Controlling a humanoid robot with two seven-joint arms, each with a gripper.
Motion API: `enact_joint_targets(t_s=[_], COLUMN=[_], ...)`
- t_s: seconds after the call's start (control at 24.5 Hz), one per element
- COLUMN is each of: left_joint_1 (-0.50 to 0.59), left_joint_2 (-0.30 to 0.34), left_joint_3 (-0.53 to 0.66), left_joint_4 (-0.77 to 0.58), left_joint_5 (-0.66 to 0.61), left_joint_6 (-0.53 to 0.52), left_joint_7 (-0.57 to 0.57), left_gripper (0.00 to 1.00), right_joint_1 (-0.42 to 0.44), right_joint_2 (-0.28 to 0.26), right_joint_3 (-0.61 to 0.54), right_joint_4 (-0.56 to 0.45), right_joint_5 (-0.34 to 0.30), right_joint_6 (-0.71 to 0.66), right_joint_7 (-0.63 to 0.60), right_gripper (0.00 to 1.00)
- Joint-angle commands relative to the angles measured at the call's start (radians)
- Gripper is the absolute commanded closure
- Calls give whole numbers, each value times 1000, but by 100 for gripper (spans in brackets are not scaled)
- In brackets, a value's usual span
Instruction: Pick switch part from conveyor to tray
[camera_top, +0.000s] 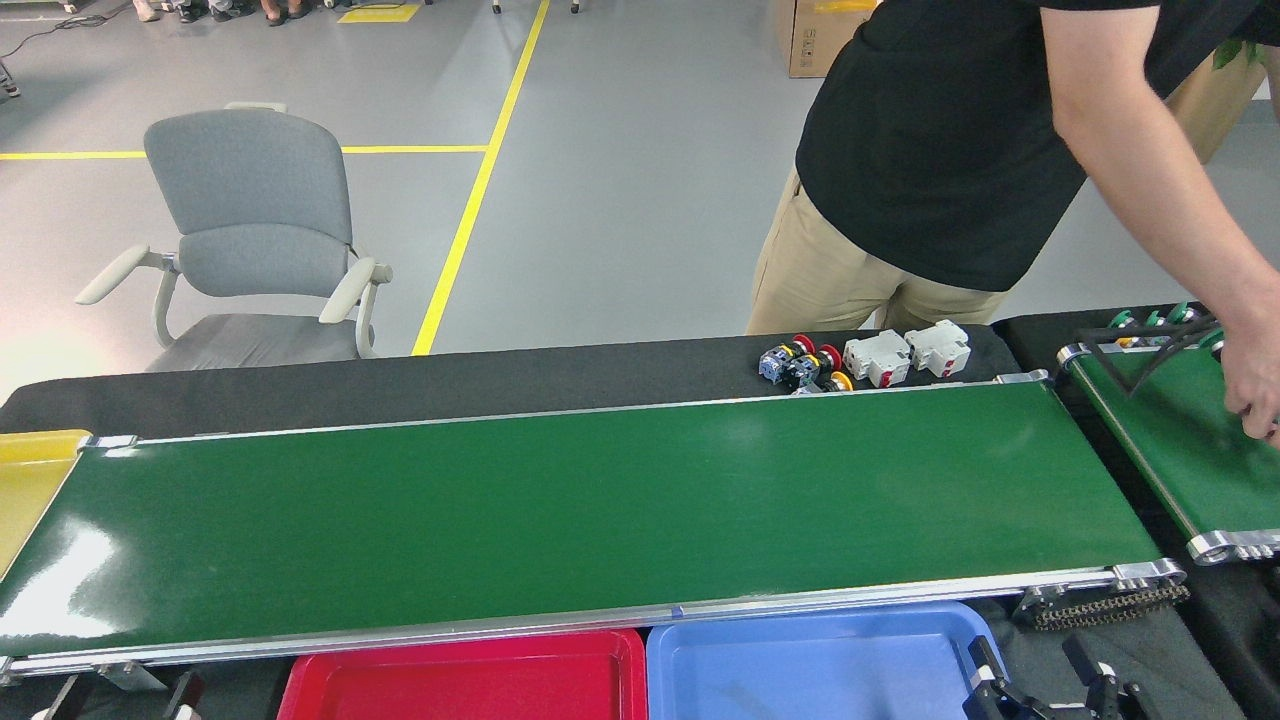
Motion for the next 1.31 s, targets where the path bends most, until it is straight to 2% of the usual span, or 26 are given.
enact_joint_targets(t_s=[0.0, 0.24, 0.33, 0.57, 1.26], left_joint_1=[-2, -3, -5, -8, 0], left_joint_2=[7, 5, 5, 5, 11], left_joint_3=[4, 13, 14, 14, 16], left_joint_4=[-13, -10, -10, -4, 1], left_joint_5=[-2, -2, 0, 6, 5], left_joint_6=[-1, 9, 10, 12, 13], left_joint_7=[4, 6, 12, 123, 124], left_gripper=[0, 0, 0, 0, 0], right_joint_1=[-3, -8, -11, -26, -55], right_joint_2=[-22, -43, -49, -69, -80], right_joint_3=[-5, -8, -8, -6, 0], right_joint_4=[-13, -13, -13, -11, 4], right_joint_5=[-2, 1, 1, 3, 1], right_joint_6=[1, 7, 50, 70, 68], right_joint_7=[-5, -3, -3, -3, -2], right_gripper=[2, 2, 2, 1, 1])
